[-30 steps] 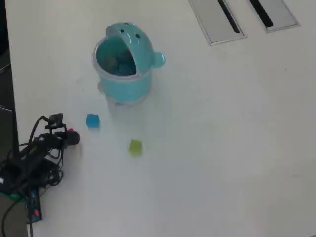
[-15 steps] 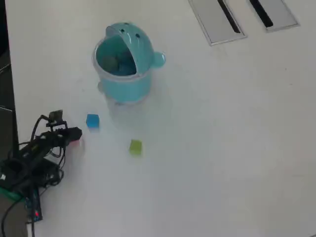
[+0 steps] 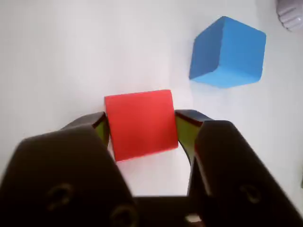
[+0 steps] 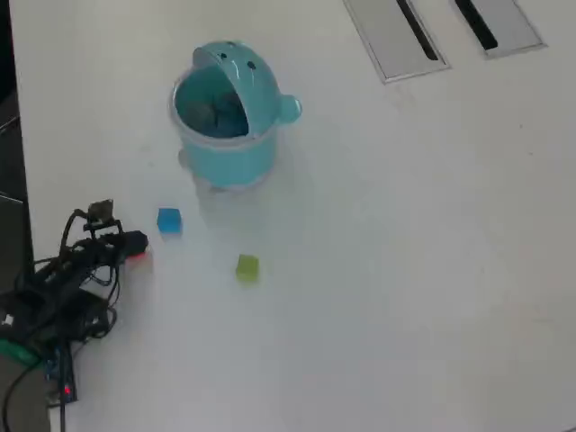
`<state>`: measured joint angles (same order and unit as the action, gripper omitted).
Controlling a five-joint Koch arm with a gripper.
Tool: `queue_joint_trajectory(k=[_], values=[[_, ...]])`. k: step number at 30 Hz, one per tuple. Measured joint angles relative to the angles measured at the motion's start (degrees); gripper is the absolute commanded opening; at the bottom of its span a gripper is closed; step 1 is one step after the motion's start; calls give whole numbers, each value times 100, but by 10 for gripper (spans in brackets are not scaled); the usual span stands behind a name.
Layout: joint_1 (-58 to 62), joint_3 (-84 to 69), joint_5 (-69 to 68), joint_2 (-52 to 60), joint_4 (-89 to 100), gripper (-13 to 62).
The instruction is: Grasp RGB lego blocks and put them in the bin one by one.
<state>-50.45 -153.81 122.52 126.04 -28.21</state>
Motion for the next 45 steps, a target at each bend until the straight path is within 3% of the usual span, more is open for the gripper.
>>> queue_joint_trajectory(k=[12,18,23,32,45], values=[[-220,1248,-1415,510,-888,133],[-255,1644,-3041,510,817,132],[-176,2707,-3261,387,1178,99],[-185,4790,-3401,-861,1195,99],[-149,6284,-3393,-2522,1986,99]])
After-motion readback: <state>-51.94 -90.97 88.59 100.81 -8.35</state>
